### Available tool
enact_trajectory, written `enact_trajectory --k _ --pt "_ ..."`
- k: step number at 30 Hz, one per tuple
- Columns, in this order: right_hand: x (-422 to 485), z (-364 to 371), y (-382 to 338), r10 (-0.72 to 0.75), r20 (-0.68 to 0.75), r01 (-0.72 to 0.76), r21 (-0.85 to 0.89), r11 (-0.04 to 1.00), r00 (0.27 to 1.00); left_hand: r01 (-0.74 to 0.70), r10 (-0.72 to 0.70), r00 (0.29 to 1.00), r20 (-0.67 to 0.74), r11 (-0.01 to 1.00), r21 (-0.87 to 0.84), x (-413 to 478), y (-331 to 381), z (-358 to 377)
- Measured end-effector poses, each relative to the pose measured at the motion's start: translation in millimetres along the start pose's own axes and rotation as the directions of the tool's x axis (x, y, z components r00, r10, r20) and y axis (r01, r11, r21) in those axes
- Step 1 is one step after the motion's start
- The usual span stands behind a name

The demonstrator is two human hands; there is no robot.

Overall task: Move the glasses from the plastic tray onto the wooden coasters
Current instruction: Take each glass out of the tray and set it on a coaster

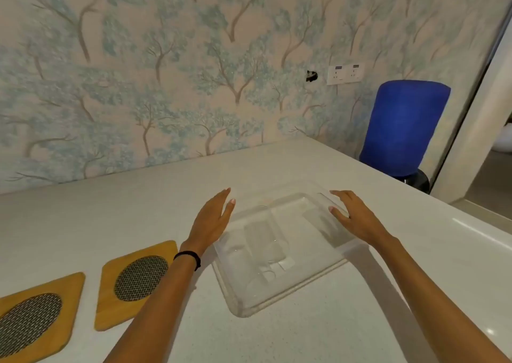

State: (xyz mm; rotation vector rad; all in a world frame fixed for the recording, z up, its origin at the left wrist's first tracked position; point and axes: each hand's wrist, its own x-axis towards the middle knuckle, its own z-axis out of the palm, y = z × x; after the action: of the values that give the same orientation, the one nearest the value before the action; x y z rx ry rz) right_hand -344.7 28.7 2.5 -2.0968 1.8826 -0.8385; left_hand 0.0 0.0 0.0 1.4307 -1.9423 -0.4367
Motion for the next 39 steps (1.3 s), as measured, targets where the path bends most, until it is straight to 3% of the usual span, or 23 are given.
enact_trajectory --k 2,10,15,24,30,39 --pt "-1 0 -1 -0.002 -0.012 0.001 -0.012 1.0 1.0 0.064 -0.062 0.998 0.029 0.996 -0.065 -1 0 3" --pt "-8 5 -9 0.021 -0.014 -0.024 -0.208 0.978 1.0 0.099 -0.099 0.995 0.002 0.994 0.036 -9 -7 17" --pt "-9 7 -16 0.073 0.01 -0.068 -0.242 0.968 0.997 0.143 -0.142 0.988 -0.052 0.989 0.02 -13 -9 18" --pt "-5 17 -26 0.097 0.087 -0.087 -0.111 0.99 0.991 0.187 -0.186 0.978 -0.099 0.982 0.007 -16 -8 18" --pt "-8 25 -19 0.186 0.113 -0.182 -0.049 0.982 0.976 0.207 -0.204 0.973 -0.108 0.978 0.019 -16 -9 18" --pt "-8 26 -17 0.173 -0.048 -0.167 0.11 0.98 0.984 0.219 -0.217 0.971 -0.105 0.976 0.013 -16 -8 17"
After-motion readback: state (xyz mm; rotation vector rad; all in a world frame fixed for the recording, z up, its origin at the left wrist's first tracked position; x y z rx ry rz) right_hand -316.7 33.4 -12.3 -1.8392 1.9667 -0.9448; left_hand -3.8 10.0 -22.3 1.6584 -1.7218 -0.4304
